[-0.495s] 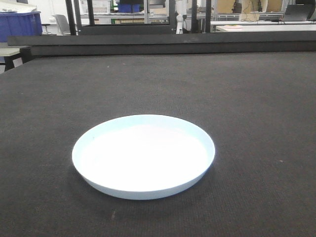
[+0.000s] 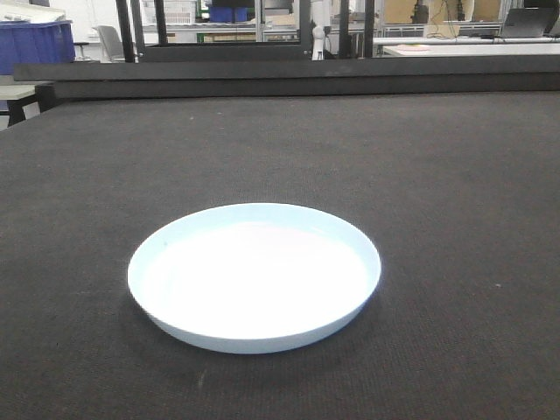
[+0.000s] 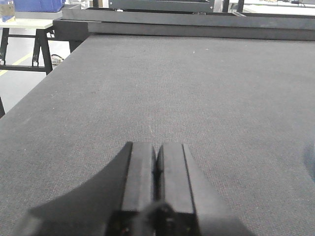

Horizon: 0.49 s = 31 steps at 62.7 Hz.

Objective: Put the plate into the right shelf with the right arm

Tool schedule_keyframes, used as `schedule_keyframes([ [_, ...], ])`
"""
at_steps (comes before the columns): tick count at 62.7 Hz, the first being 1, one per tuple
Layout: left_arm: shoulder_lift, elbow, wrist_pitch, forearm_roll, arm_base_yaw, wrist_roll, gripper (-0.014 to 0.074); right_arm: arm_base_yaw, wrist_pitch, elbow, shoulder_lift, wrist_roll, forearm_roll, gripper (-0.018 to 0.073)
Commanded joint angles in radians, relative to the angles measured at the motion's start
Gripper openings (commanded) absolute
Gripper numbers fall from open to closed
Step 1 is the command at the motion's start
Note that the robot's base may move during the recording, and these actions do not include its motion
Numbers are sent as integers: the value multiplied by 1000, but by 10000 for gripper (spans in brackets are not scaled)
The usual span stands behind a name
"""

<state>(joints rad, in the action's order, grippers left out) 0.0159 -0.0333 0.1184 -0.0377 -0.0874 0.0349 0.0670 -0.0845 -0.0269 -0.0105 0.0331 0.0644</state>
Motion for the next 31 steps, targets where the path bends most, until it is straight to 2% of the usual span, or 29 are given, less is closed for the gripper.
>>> schedule_keyframes([
  [1, 5, -8, -86, -4, -5, -3, -47, 1, 113, 5, -12, -3, -6, 56],
  [12, 5, -8, -86, -4, -5, -3, -47, 1, 227, 12, -12, -1, -2, 56],
  [17, 5, -8, -86, -4, -5, -3, -47, 1, 220, 61, -12, 4, -2, 56],
  [31, 5, -8, -86, -4, -5, -3, -47, 1, -224, 406, 79, 4, 24, 56],
])
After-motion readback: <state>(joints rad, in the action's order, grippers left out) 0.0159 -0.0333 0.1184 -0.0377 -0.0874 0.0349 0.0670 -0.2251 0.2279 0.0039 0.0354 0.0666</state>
